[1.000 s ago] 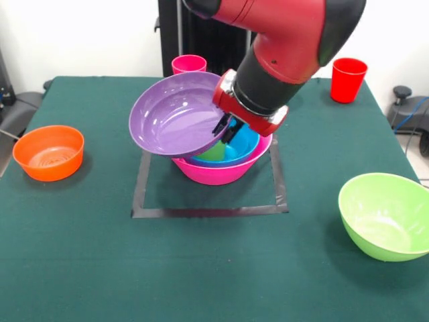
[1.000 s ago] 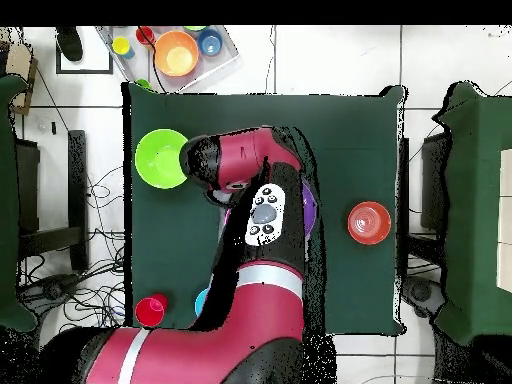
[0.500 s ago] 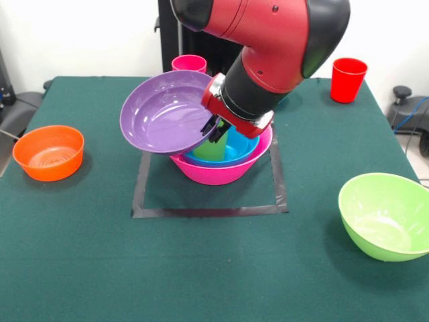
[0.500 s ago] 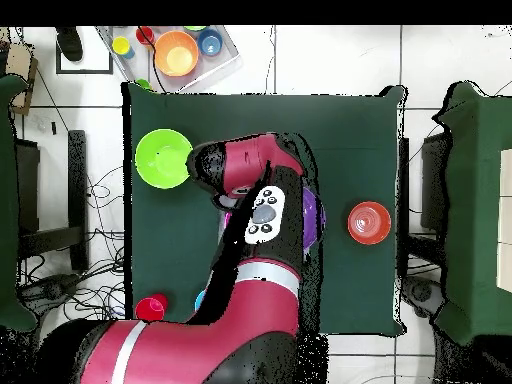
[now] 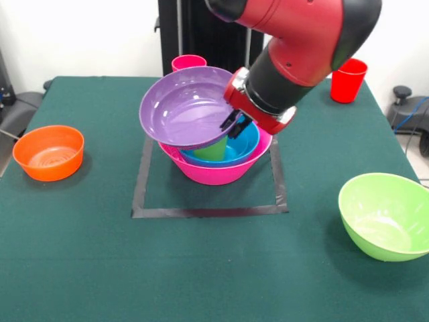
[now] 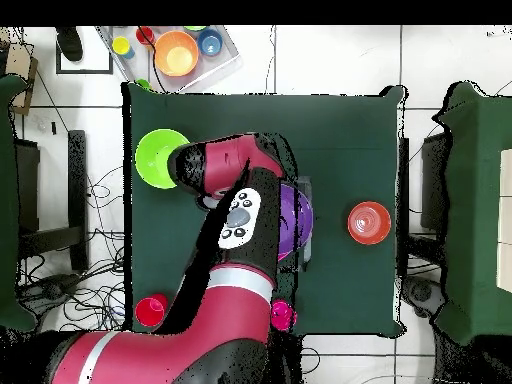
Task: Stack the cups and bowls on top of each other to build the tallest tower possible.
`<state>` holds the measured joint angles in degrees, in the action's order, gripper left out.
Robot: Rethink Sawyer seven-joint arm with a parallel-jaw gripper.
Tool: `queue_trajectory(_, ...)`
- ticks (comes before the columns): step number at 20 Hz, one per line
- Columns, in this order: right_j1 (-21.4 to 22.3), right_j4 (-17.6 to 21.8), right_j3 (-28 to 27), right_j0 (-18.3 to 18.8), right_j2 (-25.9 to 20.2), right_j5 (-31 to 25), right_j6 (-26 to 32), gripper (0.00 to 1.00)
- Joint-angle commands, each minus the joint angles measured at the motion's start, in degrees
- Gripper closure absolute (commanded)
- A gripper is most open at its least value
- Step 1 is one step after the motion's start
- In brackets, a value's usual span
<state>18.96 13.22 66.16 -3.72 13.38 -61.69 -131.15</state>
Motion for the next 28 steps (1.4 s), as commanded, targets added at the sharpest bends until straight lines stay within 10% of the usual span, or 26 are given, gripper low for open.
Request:
queue_trajectory(1,-0.3,-3.3,1.6,-1.5,-1.5,2.2,-12.8,1.00)
queue_trajectory(28,-2.9,-6.5,9.5,-5.8,3.8,13.0,-15.7,1.00)
